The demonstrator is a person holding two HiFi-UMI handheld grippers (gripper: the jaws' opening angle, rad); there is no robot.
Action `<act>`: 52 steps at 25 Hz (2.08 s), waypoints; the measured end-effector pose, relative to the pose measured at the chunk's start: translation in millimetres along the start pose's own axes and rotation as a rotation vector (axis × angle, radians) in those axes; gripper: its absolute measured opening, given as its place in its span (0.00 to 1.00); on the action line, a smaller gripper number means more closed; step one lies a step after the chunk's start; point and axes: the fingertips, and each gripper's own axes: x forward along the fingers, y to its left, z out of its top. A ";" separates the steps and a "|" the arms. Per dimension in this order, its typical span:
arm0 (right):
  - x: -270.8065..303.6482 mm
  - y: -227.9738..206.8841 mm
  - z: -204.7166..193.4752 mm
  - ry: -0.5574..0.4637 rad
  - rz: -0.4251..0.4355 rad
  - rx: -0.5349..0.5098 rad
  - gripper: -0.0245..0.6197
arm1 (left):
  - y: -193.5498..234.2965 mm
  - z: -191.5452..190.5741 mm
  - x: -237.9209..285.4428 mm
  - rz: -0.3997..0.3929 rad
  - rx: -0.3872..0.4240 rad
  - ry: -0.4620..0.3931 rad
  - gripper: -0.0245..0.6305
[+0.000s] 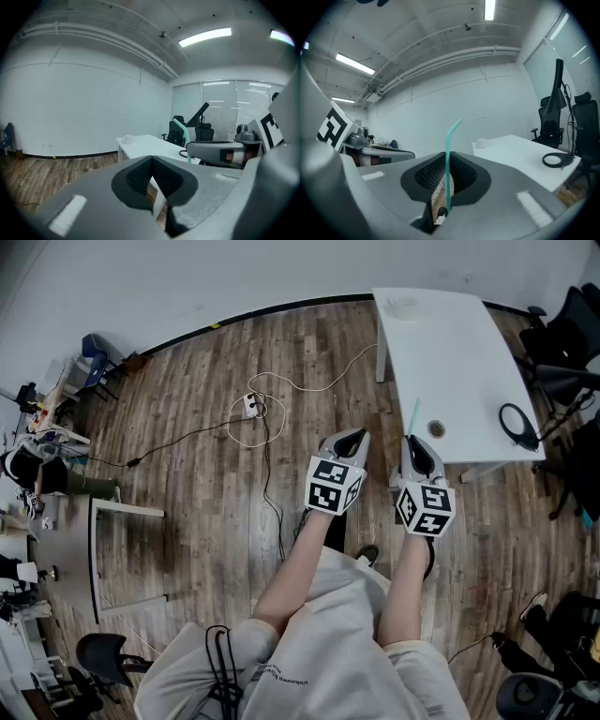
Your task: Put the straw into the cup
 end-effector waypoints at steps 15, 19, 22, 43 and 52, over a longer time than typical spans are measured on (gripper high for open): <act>148.1 -70.4 37.3 -0.060 -0.052 0.113 0.12 | 103.4 56.1 136.9 -0.106 -0.047 -0.018 0.04; 197.0 -90.7 49.6 -0.052 -0.068 0.104 0.12 | 133.2 68.5 176.8 -0.217 -0.041 0.052 0.04; 228.4 -101.2 56.2 -0.053 -0.078 0.114 0.12 | 161.9 77.3 197.8 -0.237 -0.017 0.070 0.04; 424.8 -98.6 83.2 0.015 -0.092 0.097 0.12 | 341.1 88.3 310.3 -0.262 -0.039 0.185 0.04; 466.6 -108.7 106.1 -0.010 -0.108 0.121 0.13 | 379.7 107.3 334.1 -0.273 -0.084 0.154 0.04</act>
